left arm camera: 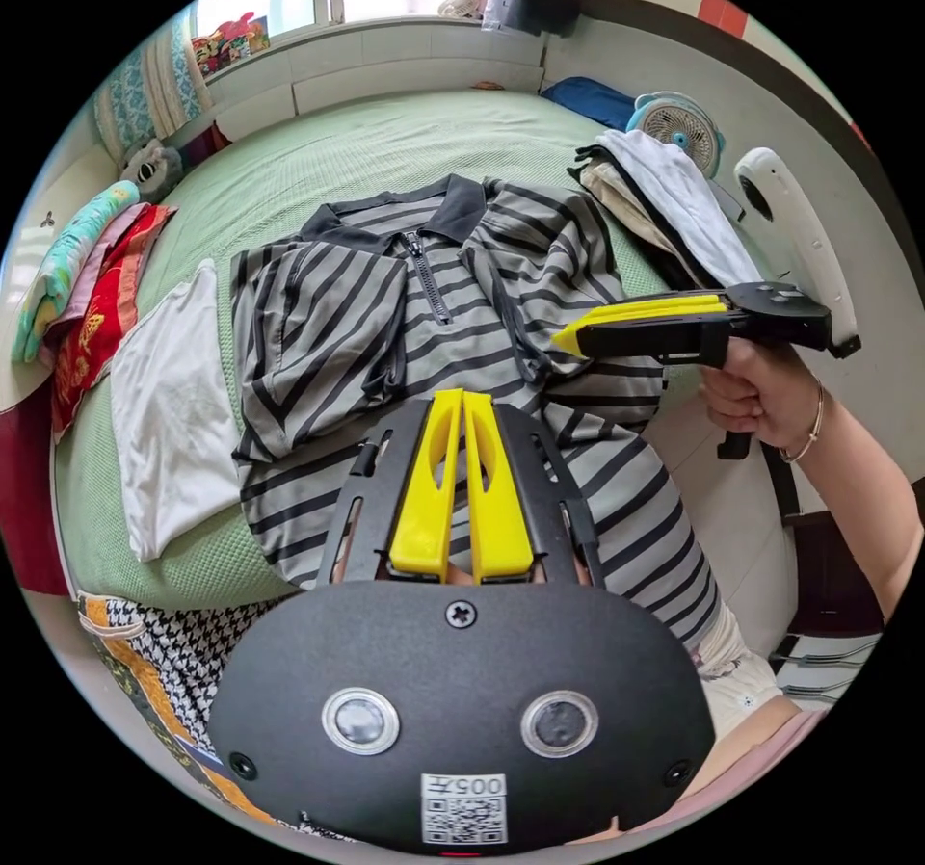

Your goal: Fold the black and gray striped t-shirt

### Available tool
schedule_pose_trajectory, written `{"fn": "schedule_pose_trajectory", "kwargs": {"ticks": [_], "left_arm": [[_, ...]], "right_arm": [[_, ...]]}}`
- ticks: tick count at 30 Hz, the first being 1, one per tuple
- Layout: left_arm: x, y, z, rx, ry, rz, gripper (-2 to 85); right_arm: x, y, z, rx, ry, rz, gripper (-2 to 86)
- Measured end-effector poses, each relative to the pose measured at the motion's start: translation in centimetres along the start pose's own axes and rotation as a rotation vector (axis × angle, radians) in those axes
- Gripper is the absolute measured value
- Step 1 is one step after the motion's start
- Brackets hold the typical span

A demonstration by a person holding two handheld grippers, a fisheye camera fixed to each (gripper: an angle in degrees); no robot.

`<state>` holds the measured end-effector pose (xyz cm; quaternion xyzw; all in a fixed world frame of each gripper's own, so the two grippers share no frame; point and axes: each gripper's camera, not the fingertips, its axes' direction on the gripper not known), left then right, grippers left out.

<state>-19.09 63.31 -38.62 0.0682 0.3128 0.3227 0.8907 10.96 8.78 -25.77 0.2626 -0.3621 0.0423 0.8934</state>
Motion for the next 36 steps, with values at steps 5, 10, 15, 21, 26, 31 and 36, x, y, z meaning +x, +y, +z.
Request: {"fn": "schedule_pose_trajectory", "kwargs": {"ticks": [5,10,15,21,26,31,36], "left_arm": [[-1.4,-0.3,2.4,-0.034,0.025,-0.029,-0.5],[-1.1,-0.7,4.8,-0.067,0.029,-0.017,-0.5],[-1.3,-1.2,5.9,-0.076,0.045,-0.023,-0.5],[-0.6,-1.7,7.7,-0.109,0.02,-0.004,-0.5],[0.1,-2.2,8.8,-0.123,-0.007,0.017,-0.5],[0.3,-2.3,9.6,-0.125,-0.013,0.033,-0.6],[0.2,-2.5,10.4,-0.134,-0.007,0.037,-0.6]], "right_arm": [[2.3,-0.4,-2.4,0.071,0.028,-0.002,9.2],[6.0,-2.9,-5.8,0.199,0.106,0.082,11.4],[12.6,-7.1,-7.0,0.291,0.064,0.298,12.1],[10.8,-10.9,-3.7,0.284,0.05,0.246,10.9],[4.2,-13.3,3.5,0.11,0.115,0.072,12.1],[4.8,-14.2,10.3,-0.056,0.165,0.143,6.3],[1.5,-14.3,7.5,0.076,0.069,0.039,3.3]]}}
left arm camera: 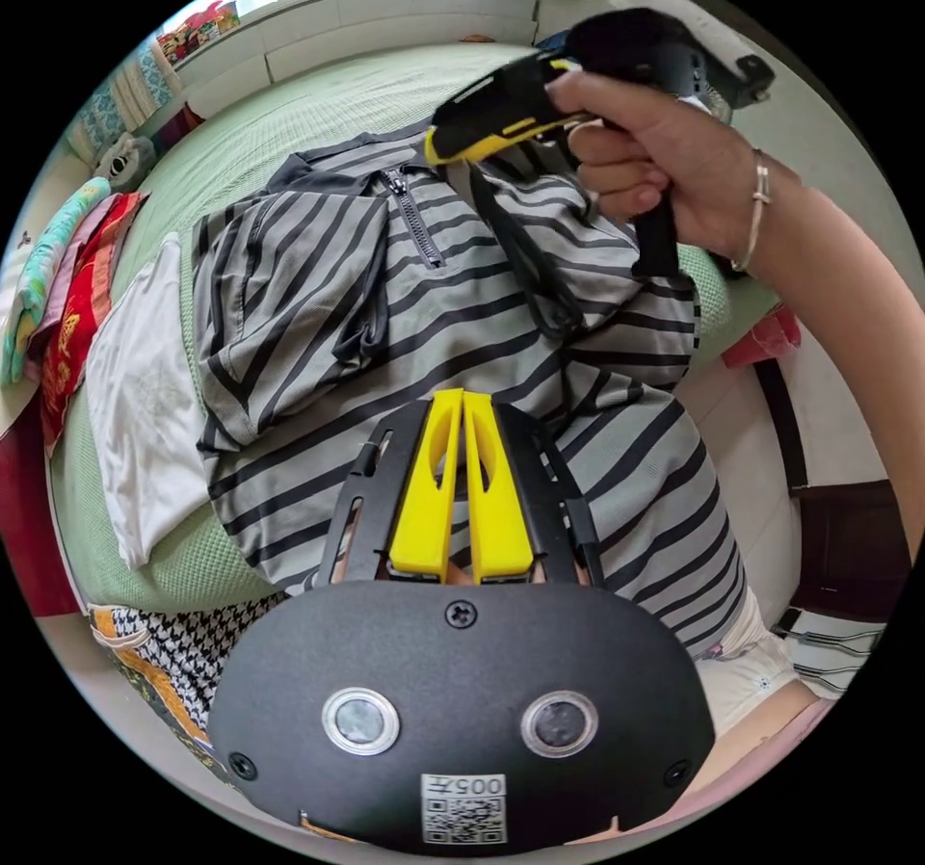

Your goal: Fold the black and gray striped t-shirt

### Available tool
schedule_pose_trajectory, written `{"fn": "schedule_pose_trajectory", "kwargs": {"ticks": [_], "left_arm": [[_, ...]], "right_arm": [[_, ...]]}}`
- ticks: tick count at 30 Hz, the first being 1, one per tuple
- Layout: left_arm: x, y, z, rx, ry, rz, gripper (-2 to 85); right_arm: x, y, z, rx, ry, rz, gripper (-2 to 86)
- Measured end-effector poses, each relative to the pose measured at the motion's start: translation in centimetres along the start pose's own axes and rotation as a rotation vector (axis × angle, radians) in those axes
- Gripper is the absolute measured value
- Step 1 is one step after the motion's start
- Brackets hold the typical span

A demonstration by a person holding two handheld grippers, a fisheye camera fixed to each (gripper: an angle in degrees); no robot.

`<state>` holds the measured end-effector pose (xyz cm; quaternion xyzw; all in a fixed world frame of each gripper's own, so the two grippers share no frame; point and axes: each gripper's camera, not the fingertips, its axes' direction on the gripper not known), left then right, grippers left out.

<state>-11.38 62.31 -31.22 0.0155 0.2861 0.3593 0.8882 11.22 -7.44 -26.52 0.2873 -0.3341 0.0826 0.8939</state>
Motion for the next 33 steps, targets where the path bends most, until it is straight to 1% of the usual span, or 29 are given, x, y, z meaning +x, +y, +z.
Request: {"fn": "schedule_pose_trajectory", "kwargs": {"ticks": [5,8,11,12,15,17,20,22,25,26,27,28,31,33], "left_arm": [[-0.9,-0.8,1.5,-0.045,0.037,-0.016,-0.6],[-1.7,-0.6,1.8,-0.038,0.058,-0.032,-0.6],[-2.5,-0.5,2.0,-0.025,0.086,-0.051,-0.6],[-2.7,-0.5,2.1,-0.025,0.093,-0.055,-0.6],[-3.4,-0.7,2.8,-0.046,0.125,-0.07,-0.7],[-3.7,-0.8,2.9,-0.039,0.142,-0.064,-0.7],[-3.7,-0.7,3.0,-0.029,0.14,-0.052,-0.7],[-3.6,-0.8,3.2,-0.04,0.13,-0.046,-0.7],[-3.5,-0.8,3.6,-0.051,0.116,-0.035,-0.7],[-3.6,-0.7,3.6,-0.051,0.114,-0.031,-0.7],[-3.6,-0.7,3.6,-0.05,0.113,-0.029,-0.7],[-3.6,-0.7,3.7,-0.052,0.113,-0.025,-0.7],[-3.9,-0.6,4.0,-0.064,0.114,-0.021,-0.7],[-4.0,-0.6,4.2,-0.072,0.109,-0.021,-0.7]], "right_arm": [[-4.2,0.3,-2.5,-0.013,-0.141,-0.139,5.5],[-3.1,0.6,-4.1,0.016,-0.212,-0.15,8.0],[0.7,0.3,-6.3,0.09,-0.103,-0.064,8.8],[2.7,0.0,-7.1,0.11,-0.061,-0.007,9.0],[7.4,-0.7,-8.0,0.141,-0.016,0.153,9.7],[9.0,-1.1,-7.6,0.134,-0.003,0.205,10.3],[10.2,-1.9,-5.1,0.068,-0.023,0.261,11.1],[10.3,-2.3,-3.4,0.038,0.001,0.281,10.7],[10.6,-3.0,-0.4,-0.023,-0.027,0.328,8.9],[10.4,-3.3,0.2,-0.034,-0.039,0.327,4.1],[10.0,-3.7,0.6,-0.055,-0.067,0.302,1.2],[9.7,-3.8,0.6,-0.064,-0.064,0.293,0.7],[8.4,-4.7,-1.7,-0.049,0.104,0.229,-0.6],[8.7,-5.7,-4.6,-0.024,0.291,0.219,-1.0]]}}
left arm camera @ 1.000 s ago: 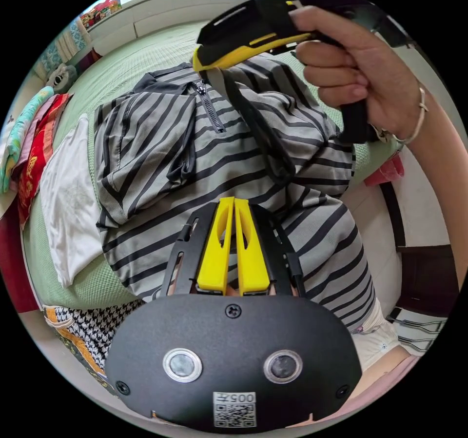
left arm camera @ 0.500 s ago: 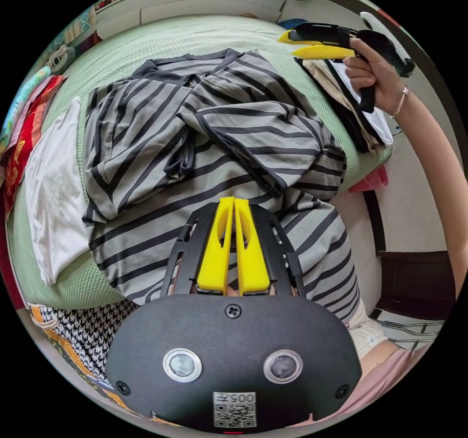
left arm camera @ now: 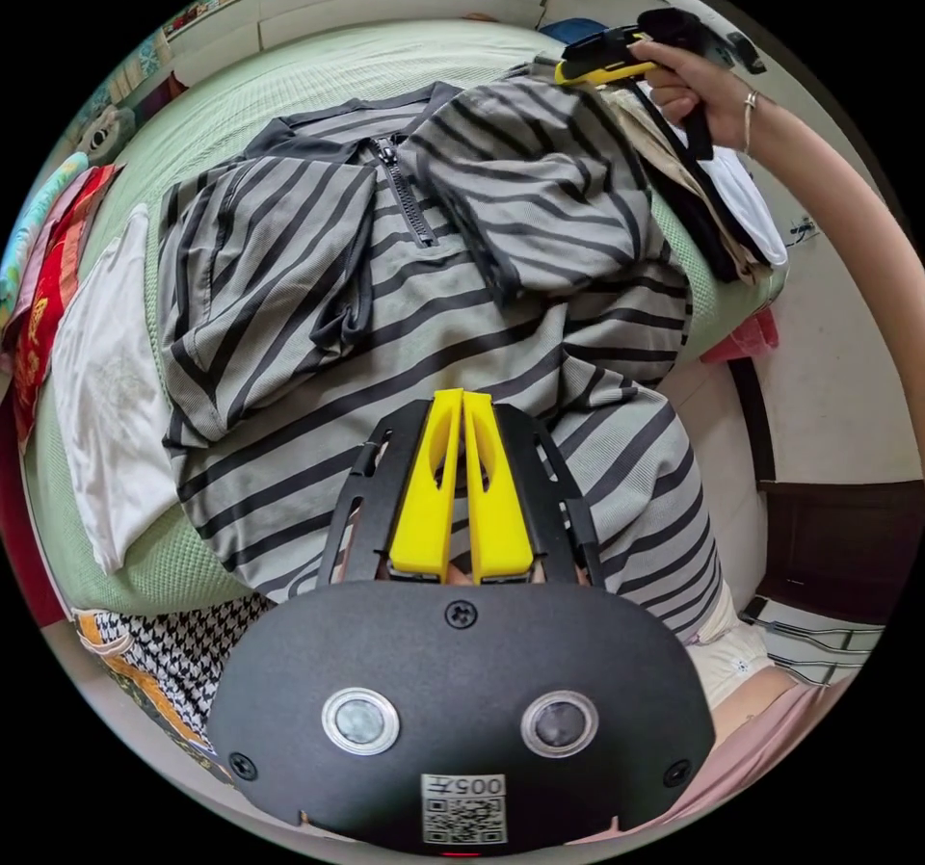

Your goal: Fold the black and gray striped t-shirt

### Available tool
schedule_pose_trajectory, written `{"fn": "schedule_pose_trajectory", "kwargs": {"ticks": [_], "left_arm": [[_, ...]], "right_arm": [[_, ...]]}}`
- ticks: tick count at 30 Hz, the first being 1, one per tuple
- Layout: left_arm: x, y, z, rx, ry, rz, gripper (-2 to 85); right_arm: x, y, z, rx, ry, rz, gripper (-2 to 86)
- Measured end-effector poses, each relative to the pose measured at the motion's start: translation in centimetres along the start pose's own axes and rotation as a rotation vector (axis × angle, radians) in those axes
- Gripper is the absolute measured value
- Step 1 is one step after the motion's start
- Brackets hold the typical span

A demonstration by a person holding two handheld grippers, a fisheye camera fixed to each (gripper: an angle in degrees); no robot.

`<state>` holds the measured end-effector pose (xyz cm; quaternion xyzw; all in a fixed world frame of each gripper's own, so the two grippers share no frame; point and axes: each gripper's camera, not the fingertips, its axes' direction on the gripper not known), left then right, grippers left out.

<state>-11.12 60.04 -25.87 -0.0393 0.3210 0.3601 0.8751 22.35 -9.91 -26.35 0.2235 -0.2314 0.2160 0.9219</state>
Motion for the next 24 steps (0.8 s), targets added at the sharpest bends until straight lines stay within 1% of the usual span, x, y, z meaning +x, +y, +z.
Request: {"fn": "schedule_pose_trajectory", "kwargs": {"ticks": [2,3,7,10,13,15,16,18,21,24], "left_arm": [[-0.2,0.0,0.2,-0.009,-0.006,-0.003,-0.7],[-0.2,0.1,0.2,-0.01,-0.006,-0.003,-0.7],[-0.8,0.5,0.0,0.002,-0.001,-0.011,-0.7],[-1.8,1.3,-0.8,0.035,0.025,-0.034,-0.6],[-3.3,2.9,-2.4,0.078,0.035,-0.063,-0.5],[-4.4,4.2,-3.3,0.088,-0.02,-0.09,-0.3],[-5.3,5.3,-3.9,0.094,-0.053,-0.119,0.1],[-7.2,7.1,-4.5,0.111,-0.066,-0.174,0.9],[-10.9,10.2,-5.0,0.116,-0.032,-0.292,3.9],[-13.9,13.0,-5.6,0.137,-0.025,-0.381,7.2]], "right_arm": [[1.4,-1.1,-1.5,0.012,0.125,0.015,-1.2],[2.4,-1.6,-2.1,0.009,0.13,0.021,-1.2],[4.2,-1.2,-2.5,-0.008,0.125,0.119,-0.1],[3.2,2.1,-2.8,0.008,0.034,0.098,3.1],[1.1,8.1,-3.6,0.025,-0.028,-0.003,7.1],[0.0,14.2,-4.2,0.03,-0.039,-0.04,9.2],[-0.3,15.9,-4.3,0.029,-0.039,-0.048,9.7],[-0.9,21.8,-4.8,0.038,-0.038,-0.069,10.8],[-1.3,27.2,-5.5,0.094,0.016,-0.051,10.3],[-1.9,29.8,-5.8,0.118,0.034,-0.004,9.9]]}}
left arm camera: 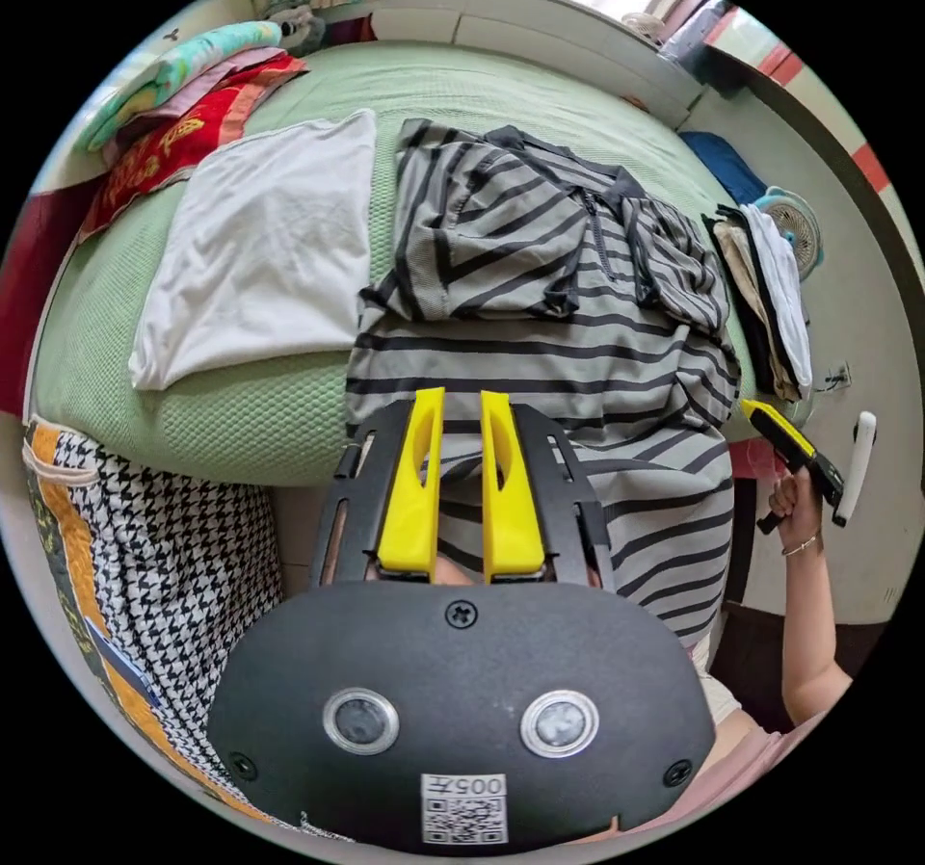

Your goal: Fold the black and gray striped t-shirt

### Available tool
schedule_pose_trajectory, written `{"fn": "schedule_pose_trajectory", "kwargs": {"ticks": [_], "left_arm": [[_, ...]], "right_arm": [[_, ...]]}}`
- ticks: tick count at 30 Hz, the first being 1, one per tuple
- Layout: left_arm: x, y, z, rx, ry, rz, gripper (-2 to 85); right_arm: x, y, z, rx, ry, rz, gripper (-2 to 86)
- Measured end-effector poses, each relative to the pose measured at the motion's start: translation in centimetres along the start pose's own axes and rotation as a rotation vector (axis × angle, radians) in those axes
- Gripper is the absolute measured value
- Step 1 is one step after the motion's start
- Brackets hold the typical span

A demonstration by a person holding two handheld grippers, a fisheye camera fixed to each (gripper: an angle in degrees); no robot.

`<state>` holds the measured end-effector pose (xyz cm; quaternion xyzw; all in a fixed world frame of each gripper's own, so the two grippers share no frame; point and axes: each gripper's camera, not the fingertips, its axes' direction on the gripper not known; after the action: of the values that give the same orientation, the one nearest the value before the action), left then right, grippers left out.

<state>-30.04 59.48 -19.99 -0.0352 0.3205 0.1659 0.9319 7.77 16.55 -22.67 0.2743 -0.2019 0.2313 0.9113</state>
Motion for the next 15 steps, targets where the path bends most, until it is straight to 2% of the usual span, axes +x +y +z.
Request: {"fn": "schedule_pose_trajectory", "kwargs": {"ticks": [5,10,15], "left_arm": [[-3.8,1.8,0.2,0.014,0.061,-0.04,12.3],[-5.6,2.5,2.3,-0.014,0.097,-0.095,11.3],[-5.2,2.3,3.0,-0.038,0.005,-0.091,9.1]], "right_arm": [[-1.8,1.2,0.2,0.005,0.009,0.046,10.3],[-3.9,1.4,1.9,-0.083,0.058,0.028,10.6],[-4.5,1.5,1.3,-0.095,0.063,0.061,9.4]]}}
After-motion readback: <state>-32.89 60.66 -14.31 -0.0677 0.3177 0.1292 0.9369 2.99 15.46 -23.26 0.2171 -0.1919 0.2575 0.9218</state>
